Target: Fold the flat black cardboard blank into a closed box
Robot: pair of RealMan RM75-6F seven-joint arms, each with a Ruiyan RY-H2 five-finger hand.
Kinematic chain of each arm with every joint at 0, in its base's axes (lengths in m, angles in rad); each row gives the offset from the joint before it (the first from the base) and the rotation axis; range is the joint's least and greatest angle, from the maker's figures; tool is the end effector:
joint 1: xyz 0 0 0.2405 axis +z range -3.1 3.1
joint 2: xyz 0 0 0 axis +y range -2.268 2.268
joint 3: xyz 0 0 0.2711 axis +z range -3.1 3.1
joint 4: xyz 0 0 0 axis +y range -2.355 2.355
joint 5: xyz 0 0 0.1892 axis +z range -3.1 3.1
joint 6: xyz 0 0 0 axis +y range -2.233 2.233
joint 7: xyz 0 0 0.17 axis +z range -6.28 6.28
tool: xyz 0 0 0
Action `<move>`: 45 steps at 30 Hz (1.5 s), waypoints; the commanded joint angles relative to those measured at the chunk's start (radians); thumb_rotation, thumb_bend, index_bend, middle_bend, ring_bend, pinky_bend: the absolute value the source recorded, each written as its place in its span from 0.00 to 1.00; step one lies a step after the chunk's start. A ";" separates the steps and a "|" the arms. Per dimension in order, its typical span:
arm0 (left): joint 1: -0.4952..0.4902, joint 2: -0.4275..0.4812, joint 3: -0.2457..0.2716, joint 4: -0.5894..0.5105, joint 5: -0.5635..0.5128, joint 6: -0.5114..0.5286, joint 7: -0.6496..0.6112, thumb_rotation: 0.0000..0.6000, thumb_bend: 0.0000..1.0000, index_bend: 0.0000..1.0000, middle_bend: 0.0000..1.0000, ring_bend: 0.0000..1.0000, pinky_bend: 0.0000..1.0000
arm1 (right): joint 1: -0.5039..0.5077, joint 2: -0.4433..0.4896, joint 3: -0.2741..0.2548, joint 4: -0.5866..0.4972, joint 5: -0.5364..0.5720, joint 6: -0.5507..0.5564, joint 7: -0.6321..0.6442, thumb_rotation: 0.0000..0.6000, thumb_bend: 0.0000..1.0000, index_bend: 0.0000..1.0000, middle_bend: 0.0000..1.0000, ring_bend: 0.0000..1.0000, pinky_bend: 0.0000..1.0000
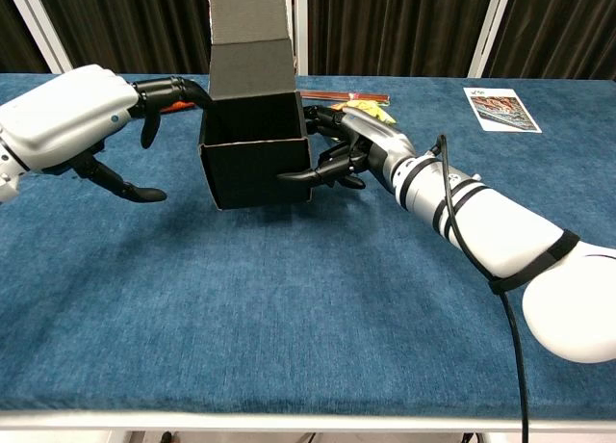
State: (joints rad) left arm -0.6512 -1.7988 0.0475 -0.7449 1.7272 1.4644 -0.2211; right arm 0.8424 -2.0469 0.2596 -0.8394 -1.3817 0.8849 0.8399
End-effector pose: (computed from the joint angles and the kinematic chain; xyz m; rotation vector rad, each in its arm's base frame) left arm -0.1876 0.3432 -0.0144 -1.9633 -0.4631 -1.3244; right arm -0.1061 -0.3854 -0.1292 1.4835 -1.8886 1.5313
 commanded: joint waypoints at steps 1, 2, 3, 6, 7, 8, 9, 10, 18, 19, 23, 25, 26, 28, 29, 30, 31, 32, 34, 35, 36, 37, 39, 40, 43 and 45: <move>0.009 0.002 -0.015 -0.010 -0.016 0.008 -0.012 1.00 0.03 0.10 0.11 0.55 0.85 | 0.006 -0.005 0.009 0.007 0.008 -0.007 -0.005 1.00 0.33 0.36 0.42 0.71 1.00; 0.013 0.003 -0.020 -0.013 -0.022 0.010 -0.014 0.99 0.02 0.10 0.10 0.55 0.85 | 0.009 -0.007 0.014 0.012 0.013 -0.011 -0.009 1.00 0.33 0.36 0.41 0.71 1.00; 0.016 0.006 -0.024 -0.017 -0.027 0.012 -0.017 0.98 0.02 0.09 0.10 0.55 0.85 | 0.014 -0.010 0.020 0.018 0.019 -0.016 -0.014 1.00 0.33 0.35 0.40 0.71 1.00; 0.027 0.014 -0.037 -0.032 -0.043 0.019 -0.026 0.95 0.02 0.09 0.09 0.55 0.85 | 0.032 -0.021 0.039 0.034 0.035 -0.036 -0.028 1.00 0.30 0.29 0.35 0.70 1.00; 0.033 0.018 -0.041 -0.044 -0.052 0.017 -0.036 0.94 0.02 0.09 0.09 0.55 0.85 | 0.041 -0.025 0.045 0.040 0.041 -0.047 -0.036 1.00 0.28 0.25 0.32 0.69 1.00; 0.037 0.022 -0.044 -0.056 -0.060 0.013 -0.048 0.94 0.01 0.09 0.09 0.55 0.85 | 0.047 -0.027 0.049 0.042 0.045 -0.056 -0.041 1.00 0.25 0.19 0.29 0.68 1.00; 0.042 0.026 -0.047 -0.069 -0.067 0.009 -0.062 0.93 0.01 0.09 0.09 0.55 0.85 | 0.053 -0.028 0.051 0.042 0.048 -0.066 -0.045 1.00 0.23 0.15 0.27 0.68 1.00; 0.048 0.032 -0.051 -0.088 -0.078 0.002 -0.077 0.92 0.01 0.09 0.09 0.56 0.85 | 0.059 -0.026 0.051 0.039 0.050 -0.079 -0.052 1.00 0.21 0.09 0.23 0.67 1.00; 0.070 0.063 -0.059 -0.186 -0.115 -0.042 -0.109 0.85 0.01 0.09 0.09 0.56 0.85 | 0.039 0.013 0.027 -0.031 0.063 -0.117 -0.100 1.00 0.13 0.00 0.08 0.63 1.00; 0.072 0.065 -0.061 -0.195 -0.119 -0.047 -0.112 0.83 0.01 0.09 0.09 0.56 0.85 | 0.033 0.022 0.021 -0.046 0.059 -0.114 -0.105 1.00 0.13 0.00 0.08 0.63 1.00; 0.079 0.080 -0.070 -0.254 -0.145 -0.082 -0.133 0.79 0.01 0.09 0.08 0.57 0.86 | 0.002 0.071 -0.003 -0.129 0.051 -0.107 -0.123 1.00 0.12 0.00 0.08 0.63 1.00; 0.082 0.088 -0.076 -0.284 -0.162 -0.101 -0.144 0.77 0.01 0.08 0.08 0.58 0.86 | -0.009 0.088 -0.011 -0.157 0.051 -0.103 -0.140 1.00 0.12 0.00 0.08 0.63 1.00; 0.083 0.093 -0.080 -0.303 -0.172 -0.115 -0.150 0.77 0.01 0.08 0.08 0.58 0.86 | -0.015 0.099 -0.014 -0.179 0.054 -0.106 -0.144 1.00 0.12 0.00 0.08 0.63 1.00; 0.085 0.101 -0.086 -0.331 -0.188 -0.136 -0.156 0.75 0.01 0.08 0.07 0.59 0.86 | -0.023 0.113 -0.018 -0.205 0.057 -0.104 -0.156 1.00 0.12 0.00 0.09 0.63 1.00; 0.086 0.107 -0.089 -0.349 -0.199 -0.151 -0.159 0.74 0.01 0.07 0.07 0.59 0.86 | -0.028 0.122 -0.022 -0.221 0.057 -0.103 -0.167 1.00 0.12 0.00 0.09 0.63 1.00; 0.087 0.111 -0.090 -0.364 -0.207 -0.163 -0.162 0.73 0.01 0.07 0.07 0.59 0.86 | -0.033 0.130 -0.025 -0.234 0.057 -0.102 -0.171 1.00 0.12 0.00 0.09 0.63 1.00; 0.088 0.115 -0.092 -0.377 -0.217 -0.177 -0.166 0.70 0.01 0.07 0.06 0.59 0.86 | -0.038 0.139 -0.028 -0.247 0.056 -0.098 -0.175 1.00 0.12 0.00 0.09 0.62 1.00; 0.090 0.121 -0.093 -0.395 -0.230 -0.198 -0.173 0.69 0.01 0.06 0.06 0.59 0.86 | -0.048 0.151 -0.030 -0.265 0.054 -0.086 -0.180 1.00 0.12 0.00 0.09 0.62 1.00; 0.091 0.130 -0.093 -0.417 -0.251 -0.234 -0.187 0.63 0.01 0.05 0.04 0.59 0.86 | -0.065 0.172 -0.029 -0.296 0.050 -0.057 -0.187 1.00 0.12 0.00 0.08 0.62 1.00; 0.090 0.135 -0.094 -0.426 -0.266 -0.261 -0.193 0.61 0.01 0.04 0.03 0.59 0.86 | -0.078 0.193 -0.030 -0.323 0.043 -0.033 -0.195 1.00 0.12 0.00 0.09 0.62 1.00; 0.089 0.138 -0.095 -0.432 -0.277 -0.281 -0.202 0.61 0.02 0.03 0.02 0.59 0.86 | -0.089 0.212 -0.032 -0.345 0.034 -0.013 -0.203 1.00 0.12 0.00 0.09 0.62 1.00; 0.088 0.140 -0.098 -0.438 -0.291 -0.303 -0.217 0.65 0.02 0.03 0.02 0.59 0.86 | -0.099 0.235 -0.034 -0.370 0.024 0.007 -0.214 1.00 0.12 0.00 0.09 0.62 1.00; 0.083 0.143 -0.108 -0.442 -0.321 -0.354 -0.264 0.75 0.02 0.02 0.01 0.59 0.86 | -0.125 0.299 -0.036 -0.444 0.005 0.053 -0.238 1.00 0.12 0.00 0.10 0.62 1.00; 0.079 0.144 -0.112 -0.438 -0.330 -0.377 -0.285 0.82 0.02 0.02 0.01 0.59 0.86 | -0.135 0.330 -0.035 -0.480 -0.002 0.070 -0.248 1.00 0.12 0.00 0.11 0.62 1.00; 0.057 0.143 -0.119 -0.410 -0.343 -0.450 -0.349 0.96 0.02 0.00 0.00 0.59 0.86 | -0.159 0.427 -0.017 -0.597 -0.020 0.125 -0.296 1.00 0.12 0.00 0.12 0.62 1.00; 0.044 0.130 -0.128 -0.377 -0.344 -0.478 -0.381 1.00 0.02 0.00 0.00 0.59 0.86 | -0.170 0.486 -0.001 -0.670 -0.020 0.149 -0.339 1.00 0.12 0.00 0.12 0.62 1.00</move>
State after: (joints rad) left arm -0.5895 -1.6614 -0.0683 -1.1510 1.3961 1.0203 -0.5659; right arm 0.7053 -1.6566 0.2378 -1.4024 -1.3832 0.9754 0.5669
